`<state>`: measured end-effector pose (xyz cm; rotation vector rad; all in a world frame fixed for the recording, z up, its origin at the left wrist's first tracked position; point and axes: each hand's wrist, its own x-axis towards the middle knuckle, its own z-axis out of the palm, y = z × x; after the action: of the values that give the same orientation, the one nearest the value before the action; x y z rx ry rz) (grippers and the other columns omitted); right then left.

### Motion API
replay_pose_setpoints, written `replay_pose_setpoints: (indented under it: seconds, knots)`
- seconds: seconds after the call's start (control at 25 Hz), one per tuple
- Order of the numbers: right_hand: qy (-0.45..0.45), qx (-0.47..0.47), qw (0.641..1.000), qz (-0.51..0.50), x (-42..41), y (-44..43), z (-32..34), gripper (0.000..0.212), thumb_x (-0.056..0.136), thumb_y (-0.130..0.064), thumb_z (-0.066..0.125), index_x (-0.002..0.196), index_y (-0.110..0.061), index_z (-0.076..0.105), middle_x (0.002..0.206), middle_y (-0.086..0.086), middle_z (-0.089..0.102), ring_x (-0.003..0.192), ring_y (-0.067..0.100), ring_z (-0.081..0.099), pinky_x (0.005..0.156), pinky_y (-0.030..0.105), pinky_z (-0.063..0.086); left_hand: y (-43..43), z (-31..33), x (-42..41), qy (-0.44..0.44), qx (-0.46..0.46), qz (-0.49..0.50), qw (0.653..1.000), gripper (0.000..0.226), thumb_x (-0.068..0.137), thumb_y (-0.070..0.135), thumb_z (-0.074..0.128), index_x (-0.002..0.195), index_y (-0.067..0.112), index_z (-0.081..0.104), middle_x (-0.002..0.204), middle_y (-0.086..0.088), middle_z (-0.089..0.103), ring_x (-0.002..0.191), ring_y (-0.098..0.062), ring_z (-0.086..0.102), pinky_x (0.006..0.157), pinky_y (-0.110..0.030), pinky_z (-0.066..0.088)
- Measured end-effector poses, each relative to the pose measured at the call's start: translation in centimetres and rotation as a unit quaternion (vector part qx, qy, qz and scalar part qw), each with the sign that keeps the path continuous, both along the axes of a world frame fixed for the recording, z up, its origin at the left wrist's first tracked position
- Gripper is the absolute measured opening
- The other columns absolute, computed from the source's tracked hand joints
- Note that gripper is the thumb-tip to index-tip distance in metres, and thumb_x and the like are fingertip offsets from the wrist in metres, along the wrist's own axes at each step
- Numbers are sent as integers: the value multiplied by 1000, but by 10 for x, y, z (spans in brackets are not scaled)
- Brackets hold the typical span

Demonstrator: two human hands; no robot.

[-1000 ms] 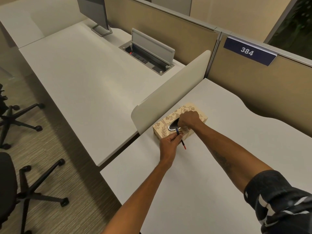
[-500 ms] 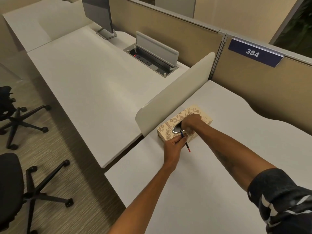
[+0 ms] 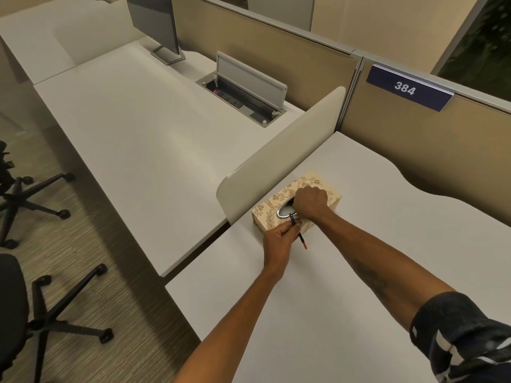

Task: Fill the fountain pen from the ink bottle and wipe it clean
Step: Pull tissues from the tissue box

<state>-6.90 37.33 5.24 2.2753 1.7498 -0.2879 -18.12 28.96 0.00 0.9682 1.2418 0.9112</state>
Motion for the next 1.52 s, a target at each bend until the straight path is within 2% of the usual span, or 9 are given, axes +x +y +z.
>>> replay_pose_setpoints:
  seconds: [0.36, 0.6, 0.76, 0.88, 1.04, 1.24, 1.32, 1.44, 1.52]
  knots:
    - [37, 100, 993, -51, -3, -12, -3, 21, 92, -5, 50, 103, -8, 67, 107, 9, 67, 99, 29, 66, 78, 34, 47, -4, -1, 2, 20, 6, 6, 1000, 27, 89, 20, 73, 115, 13, 74, 110, -1, 75, 101, -17, 71, 78, -21, 59]
    - [170, 164, 962, -137, 7, -15, -5, 25, 89, -9, 52, 103, -16, 71, 110, 10, 69, 100, 33, 65, 79, 36, 48, 0, 5, 2, -12, -21, 15, 1000, 23, 88, 18, 74, 110, 11, 76, 96, 5, 77, 94, -14, 74, 81, -24, 60]
    - [283, 174, 926, -181, 15, -21, -7, 27, 79, -11, 64, 103, -24, 66, 110, 5, 70, 101, 29, 63, 72, 30, 44, -1, 4, 3, -10, -22, 19, 1000, 23, 88, 17, 74, 110, 10, 76, 100, -1, 77, 96, -17, 74, 83, -30, 61]
    - [339, 168, 908, -180, 24, -26, -6, 38, 74, -19, 69, 111, -23, 64, 110, 1, 70, 106, 26, 60, 77, 30, 43, 1, 2, 2, -21, -32, 14, 999, 24, 88, 17, 74, 110, 8, 76, 101, -2, 78, 97, -17, 74, 88, -36, 60]
    - [423, 172, 870, -184, 35, -35, -11, 48, 69, -27, 73, 117, -24, 67, 102, -3, 74, 85, 19, 73, 85, 38, 57, 0, 3, 2, -22, -34, 12, 999, 24, 87, 17, 75, 110, 8, 76, 92, 13, 78, 97, -16, 73, 90, -39, 60]
    - [536, 187, 799, -197, 46, -48, -15, 48, 74, -17, 76, 122, -15, 69, 77, 1, 74, 58, 12, 68, 70, 28, 60, -3, 4, 4, -30, -34, 16, 999, 25, 86, 18, 76, 110, 10, 77, 102, 13, 75, 100, -16, 72, 90, -39, 60]
    - [522, 181, 813, -185, 47, -48, -12, 44, 76, -19, 76, 119, -16, 71, 79, 2, 74, 63, 11, 67, 71, 28, 59, -4, 4, 4, -29, -34, 19, 999, 27, 86, 19, 77, 111, 10, 76, 106, 13, 73, 101, -16, 72, 89, -39, 60]
    - [361, 173, 906, -135, 36, -41, -2, 34, 77, -27, 71, 111, -25, 75, 103, 0, 75, 93, 15, 67, 79, 29, 53, -1, 6, 4, -18, -35, 25, 999, 26, 86, 19, 77, 111, 11, 76, 104, 11, 74, 99, -16, 72, 87, -37, 61]
    - [315, 167, 921, -156, 29, -37, 3, 30, 79, -25, 69, 109, -25, 75, 111, 1, 74, 103, 21, 66, 81, 31, 50, 1, 4, 3, -24, -39, 21, 999, 26, 86, 19, 76, 110, 10, 76, 102, 9, 76, 98, -16, 73, 86, -36, 61]
